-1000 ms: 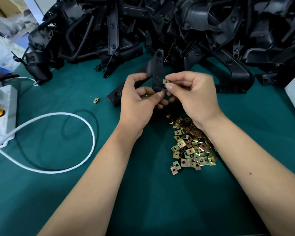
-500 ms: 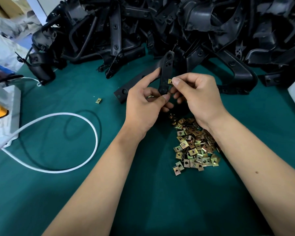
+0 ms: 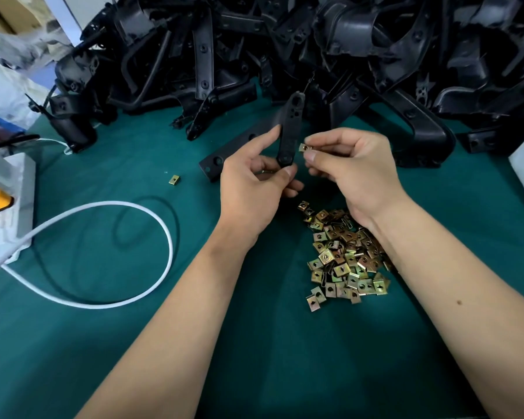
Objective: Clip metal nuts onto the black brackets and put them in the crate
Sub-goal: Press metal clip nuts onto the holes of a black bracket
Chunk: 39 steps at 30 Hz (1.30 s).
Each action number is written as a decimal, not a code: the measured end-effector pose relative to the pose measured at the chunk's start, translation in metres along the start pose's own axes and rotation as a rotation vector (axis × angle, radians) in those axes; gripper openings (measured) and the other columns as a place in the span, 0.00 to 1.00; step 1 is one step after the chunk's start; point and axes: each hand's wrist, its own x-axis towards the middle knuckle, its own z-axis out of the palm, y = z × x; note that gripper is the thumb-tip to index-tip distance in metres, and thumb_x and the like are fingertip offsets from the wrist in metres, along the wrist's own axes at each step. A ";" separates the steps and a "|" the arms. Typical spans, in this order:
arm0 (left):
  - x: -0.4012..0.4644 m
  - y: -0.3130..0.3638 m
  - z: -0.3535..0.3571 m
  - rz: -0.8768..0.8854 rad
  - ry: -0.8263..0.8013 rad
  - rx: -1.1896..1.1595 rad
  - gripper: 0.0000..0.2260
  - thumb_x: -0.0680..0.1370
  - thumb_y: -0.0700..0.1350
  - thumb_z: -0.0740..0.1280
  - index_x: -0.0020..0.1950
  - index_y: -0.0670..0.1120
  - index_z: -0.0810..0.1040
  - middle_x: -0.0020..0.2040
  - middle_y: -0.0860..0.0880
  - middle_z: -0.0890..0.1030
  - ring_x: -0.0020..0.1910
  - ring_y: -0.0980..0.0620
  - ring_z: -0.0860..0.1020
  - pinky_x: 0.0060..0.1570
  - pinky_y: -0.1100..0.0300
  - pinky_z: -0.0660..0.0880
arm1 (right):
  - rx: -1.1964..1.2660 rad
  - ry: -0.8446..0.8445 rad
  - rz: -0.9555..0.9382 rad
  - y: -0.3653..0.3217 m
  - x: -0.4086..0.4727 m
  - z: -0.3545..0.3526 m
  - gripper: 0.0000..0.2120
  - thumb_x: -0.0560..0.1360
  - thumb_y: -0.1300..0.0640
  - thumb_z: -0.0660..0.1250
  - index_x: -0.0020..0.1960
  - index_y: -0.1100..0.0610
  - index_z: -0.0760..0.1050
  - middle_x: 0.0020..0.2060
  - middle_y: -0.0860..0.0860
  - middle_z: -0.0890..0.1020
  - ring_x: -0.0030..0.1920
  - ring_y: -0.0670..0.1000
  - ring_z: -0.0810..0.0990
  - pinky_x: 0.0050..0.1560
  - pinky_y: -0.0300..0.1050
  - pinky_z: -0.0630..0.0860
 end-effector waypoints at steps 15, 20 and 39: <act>0.001 -0.003 -0.002 0.009 -0.019 0.075 0.29 0.77 0.31 0.73 0.75 0.49 0.74 0.45 0.36 0.84 0.38 0.45 0.87 0.43 0.57 0.83 | 0.048 -0.026 0.000 0.000 0.000 0.000 0.04 0.74 0.68 0.75 0.46 0.60 0.85 0.38 0.55 0.86 0.39 0.53 0.85 0.47 0.46 0.83; 0.000 -0.004 0.000 0.039 -0.035 0.119 0.28 0.77 0.29 0.72 0.75 0.47 0.75 0.43 0.34 0.81 0.37 0.45 0.86 0.42 0.56 0.84 | 0.039 0.012 0.016 0.000 0.001 -0.001 0.13 0.73 0.67 0.77 0.52 0.59 0.75 0.37 0.56 0.86 0.36 0.54 0.83 0.41 0.44 0.81; 0.011 -0.005 -0.010 0.036 0.270 0.049 0.27 0.77 0.28 0.71 0.75 0.43 0.74 0.40 0.39 0.79 0.33 0.50 0.85 0.44 0.57 0.83 | -1.071 -0.575 -0.144 -0.022 -0.003 -0.006 0.07 0.70 0.50 0.80 0.42 0.50 0.83 0.35 0.45 0.82 0.33 0.38 0.76 0.33 0.30 0.68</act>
